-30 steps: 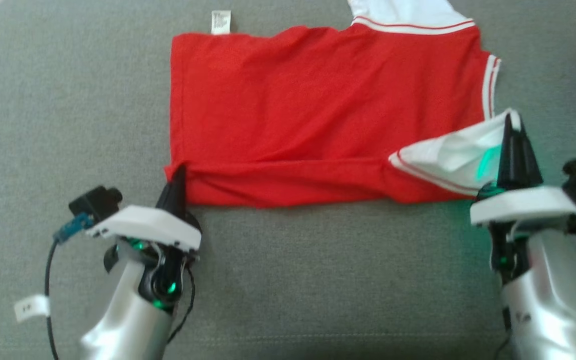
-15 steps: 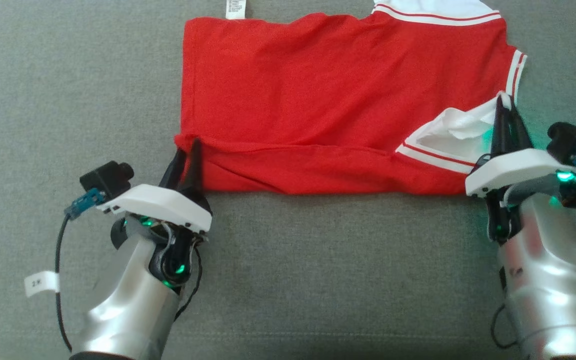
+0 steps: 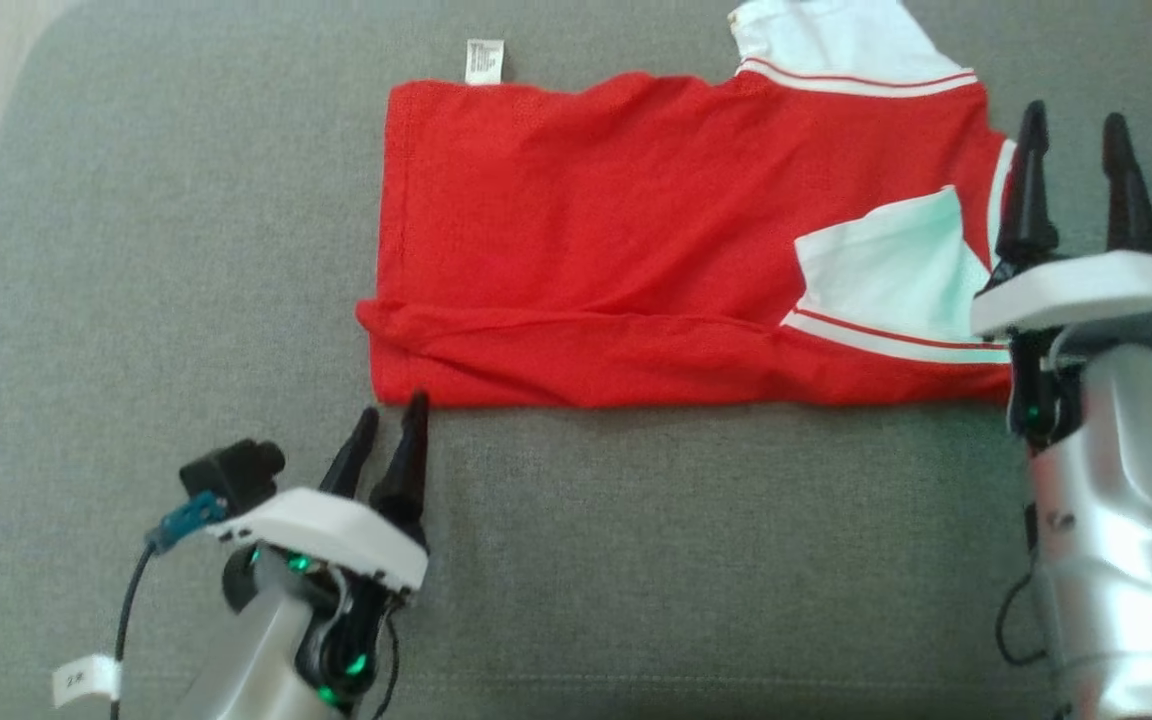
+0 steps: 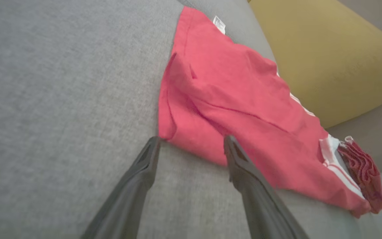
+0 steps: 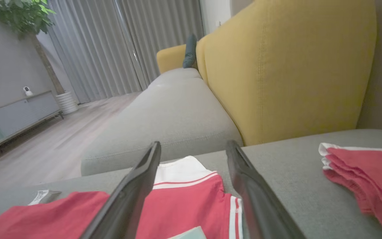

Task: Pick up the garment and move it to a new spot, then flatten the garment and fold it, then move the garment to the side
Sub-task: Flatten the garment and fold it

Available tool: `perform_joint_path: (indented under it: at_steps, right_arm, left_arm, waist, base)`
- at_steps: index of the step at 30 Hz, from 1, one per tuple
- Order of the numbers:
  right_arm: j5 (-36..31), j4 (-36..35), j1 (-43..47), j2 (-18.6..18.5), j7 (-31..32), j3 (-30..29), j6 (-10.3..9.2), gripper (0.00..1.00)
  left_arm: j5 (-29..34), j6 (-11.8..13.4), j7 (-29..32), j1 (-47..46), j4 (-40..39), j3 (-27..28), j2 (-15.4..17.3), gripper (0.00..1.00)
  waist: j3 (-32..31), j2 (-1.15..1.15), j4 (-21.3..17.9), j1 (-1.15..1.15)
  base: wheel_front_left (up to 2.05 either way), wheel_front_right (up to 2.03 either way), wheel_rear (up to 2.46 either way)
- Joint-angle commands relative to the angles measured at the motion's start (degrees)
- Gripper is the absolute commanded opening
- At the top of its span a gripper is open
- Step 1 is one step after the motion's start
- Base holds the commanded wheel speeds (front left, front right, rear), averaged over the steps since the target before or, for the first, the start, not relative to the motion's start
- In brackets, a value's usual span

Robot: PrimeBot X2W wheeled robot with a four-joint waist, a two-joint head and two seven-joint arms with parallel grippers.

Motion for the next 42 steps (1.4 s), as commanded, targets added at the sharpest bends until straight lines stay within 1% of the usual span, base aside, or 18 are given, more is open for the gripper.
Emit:
perform_joint_path:
  at_steps: [1,5,10,17,19,25,26,27,28,29,31,32,33,37,42]
  right_arm:
    - [1.14,-4.12,2.14,-0.03,-0.34,2.77,0.37,1.00]
    - [4.06,-9.65,6.65,-0.03,-0.34,5.65,0.37,1.00]
    - [6.41,-15.67,11.48,-0.03,-0.34,7.37,0.37,1.00]
    - [7.63,-20.38,15.72,-0.03,-0.34,8.31,0.37,1.00]
    - [7.53,-21.06,16.41,-0.03,-0.34,8.24,0.37,1.00]
    - [6.65,-21.63,18.43,-0.03,-0.08,7.58,0.37,1.00]
    - [6.48,-21.58,18.71,-0.03,0.21,7.44,0.37,1.00]
    - [6.31,-21.49,18.97,-0.03,0.67,7.34,0.37,1.00]
    - [6.15,-21.30,19.26,-0.03,1.32,7.29,0.37,1.00]
    - [6.01,-20.99,19.58,-0.03,2.18,7.30,0.37,1.00]
    - [5.91,-20.10,20.16,-0.03,4.27,7.42,0.37,1.00]
    - [6.03,-19.68,20.37,-0.03,5.11,7.49,0.37,1.00]
    - [6.21,-19.13,20.52,-0.03,5.98,7.57,0.37,1.00]
    - [6.07,-16.19,20.21,-0.03,8.42,7.18,0.37,1.00]
    - [6.20,-12.11,18.95,-0.03,10.06,5.71,0.37,1.00]
  left_arm:
    - [0.73,0.97,1.12,0.54,-3.34,1.08,2.41,1.00]
    - [0.50,3.13,4.37,3.21,-7.71,0.97,4.42,1.00]
    - [-0.29,6.20,7.62,4.55,-12.37,1.90,6.17,1.00]
    - [-1.91,10.95,10.87,3.89,-11.77,4.28,7.08,1.00]
    - [-2.14,11.49,11.17,3.58,-11.23,4.66,7.26,1.00]
    - [-3.08,11.13,11.58,3.13,-10.28,4.90,7.01,1.00]
    - [-3.13,11.06,11.57,3.02,-10.08,4.87,6.97,0.98]
    - [-3.18,10.95,11.58,2.86,-9.88,4.83,6.92,0.84]
    - [-3.20,10.83,11.57,2.64,-9.66,4.77,6.86,0.58]
    - [-3.16,10.66,11.50,2.35,-9.43,4.67,6.80,0.43]
    - [-3.16,10.24,11.15,1.64,-9.00,4.58,6.56,0.22]
    - [-3.14,10.05,10.77,1.27,-8.78,4.63,6.44,0.07]
    - [-3.07,9.91,10.33,0.91,-8.53,4.71,6.37,0.00]
    - [-2.73,9.38,8.04,-0.57,-7.46,5.15,5.96,0.00]
    - [-2.04,8.47,5.76,-1.52,-7.55,4.98,5.64,0.00]
  waist:
    - [-1.34,0.00,-0.43,0.00]
    - [-2.52,0.00,-1.34,0.00]
    - [-2.32,0.00,-2.95,0.00]
    - [-0.89,0.00,-5.55,0.00]
    - [-0.66,0.00,-6.14,0.00]
    - [-0.42,0.00,-7.01,0.00]
    - [-0.39,0.00,-7.08,0.00]
    - [-0.32,0.00,-7.15,0.00]
    - [-0.25,0.00,-7.18,0.00]
    - [-0.18,0.00,-7.19,0.00]
    - [-0.02,0.00,-7.14,0.00]
    - [0.07,0.00,-7.10,0.00]
    - [0.16,0.00,-7.08,0.00]
    - [0.52,0.00,-6.91,0.00]
    - [0.86,0.00,-6.41,0.00]
  base:
    - [0.00,0.00,0.00]
    - [0.00,0.00,0.00]
    - [0.00,0.00,0.00]
    - [0.00,0.00,0.00]
    - [0.00,0.00,0.00]
    - [0.00,0.00,0.00]
    - [0.00,0.00,0.00]
    - [0.00,0.00,0.00]
    - [0.00,0.00,0.00]
    - [0.00,0.00,0.00]
    - [0.00,0.00,0.00]
    - [0.00,0.00,0.00]
    - [0.00,0.00,0.00]
    - [0.00,0.00,0.00]
    - [0.00,0.00,0.00]
